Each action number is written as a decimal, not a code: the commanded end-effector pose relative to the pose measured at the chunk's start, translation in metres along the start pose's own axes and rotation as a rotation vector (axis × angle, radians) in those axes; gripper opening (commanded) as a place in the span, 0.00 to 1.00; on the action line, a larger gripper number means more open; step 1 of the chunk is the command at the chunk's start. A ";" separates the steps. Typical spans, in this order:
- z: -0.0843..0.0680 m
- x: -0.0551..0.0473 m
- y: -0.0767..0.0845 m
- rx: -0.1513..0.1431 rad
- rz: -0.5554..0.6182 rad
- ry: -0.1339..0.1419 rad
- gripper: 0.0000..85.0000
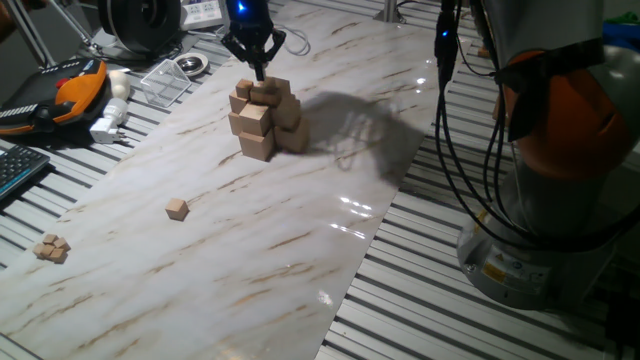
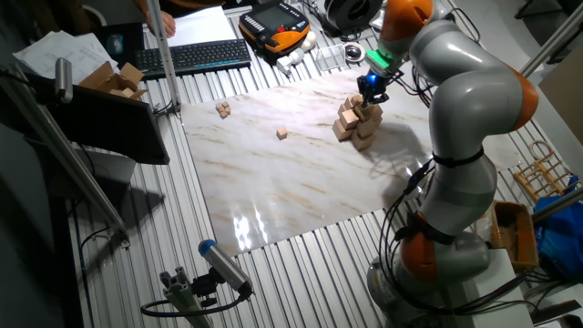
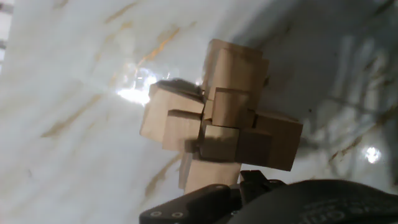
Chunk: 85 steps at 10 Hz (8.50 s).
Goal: Stack the blocks into a cross shape
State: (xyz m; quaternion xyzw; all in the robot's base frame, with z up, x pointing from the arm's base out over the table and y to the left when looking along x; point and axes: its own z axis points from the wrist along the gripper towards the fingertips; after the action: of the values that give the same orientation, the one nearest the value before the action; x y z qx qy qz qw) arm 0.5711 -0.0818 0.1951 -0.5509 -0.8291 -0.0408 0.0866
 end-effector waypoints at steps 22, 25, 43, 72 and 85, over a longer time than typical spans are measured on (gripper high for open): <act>0.055 0.061 0.031 0.048 -0.822 -0.060 0.00; 0.055 0.061 0.031 0.089 -0.895 -0.074 0.00; 0.129 0.163 0.108 0.030 -0.707 -0.056 0.00; 0.176 0.196 0.168 0.126 -1.249 -0.136 0.60; 0.189 0.194 0.165 0.169 -1.236 -0.121 0.00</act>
State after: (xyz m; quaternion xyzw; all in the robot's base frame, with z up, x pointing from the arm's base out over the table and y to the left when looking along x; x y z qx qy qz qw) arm 0.6306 0.1893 0.0410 0.0360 -0.9983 0.0133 0.0441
